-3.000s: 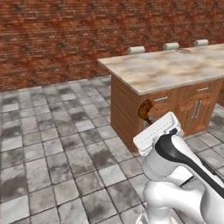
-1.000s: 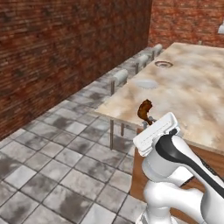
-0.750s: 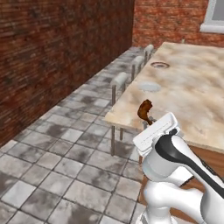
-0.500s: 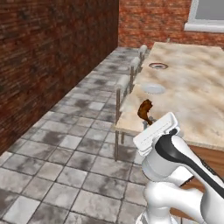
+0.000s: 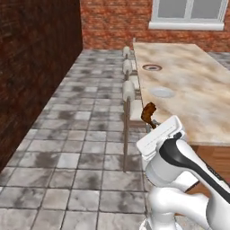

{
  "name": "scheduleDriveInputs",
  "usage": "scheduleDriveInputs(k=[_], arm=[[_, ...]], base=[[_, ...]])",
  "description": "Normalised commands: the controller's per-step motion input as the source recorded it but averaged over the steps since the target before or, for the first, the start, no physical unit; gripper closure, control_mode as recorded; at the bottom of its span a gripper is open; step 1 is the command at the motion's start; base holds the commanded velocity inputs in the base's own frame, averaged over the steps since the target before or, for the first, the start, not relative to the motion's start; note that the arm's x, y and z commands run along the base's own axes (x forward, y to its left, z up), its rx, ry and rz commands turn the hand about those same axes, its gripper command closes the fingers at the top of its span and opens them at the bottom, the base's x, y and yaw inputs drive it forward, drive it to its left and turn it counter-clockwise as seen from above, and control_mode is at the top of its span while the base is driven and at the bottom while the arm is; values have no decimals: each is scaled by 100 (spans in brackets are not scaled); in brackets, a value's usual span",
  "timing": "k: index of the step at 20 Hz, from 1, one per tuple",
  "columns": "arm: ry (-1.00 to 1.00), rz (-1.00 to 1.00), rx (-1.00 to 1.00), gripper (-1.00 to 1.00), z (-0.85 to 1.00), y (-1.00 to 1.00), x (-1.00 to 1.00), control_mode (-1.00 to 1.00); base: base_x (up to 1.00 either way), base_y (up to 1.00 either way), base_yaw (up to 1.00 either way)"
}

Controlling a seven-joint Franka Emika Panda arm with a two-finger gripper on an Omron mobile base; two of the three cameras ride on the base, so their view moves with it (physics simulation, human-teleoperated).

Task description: Take the chicken drumsticks from the pan and place one on each plate on the dining counter.

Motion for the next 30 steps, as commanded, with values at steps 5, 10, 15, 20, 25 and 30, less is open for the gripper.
scheduleDriveInputs(k=[5, 10, 15, 20, 25, 30], arm=[[0, 0, 0, 100, 0, 0, 0, 100], [0, 0, 0, 100, 0, 0, 0, 100], [0, 0, 0, 100, 0, 0, 0, 100], [0, 0, 0, 100, 0, 0, 0, 100], [0, 0, 0, 100, 0, 0, 0, 100], [0, 0, 0, 100, 0, 0, 0, 100]], base=[[65, 100, -59], [71, 99, -66], [63, 86, -72], [39, 85, -73], [16, 92, -67], [17, 95, -66]])
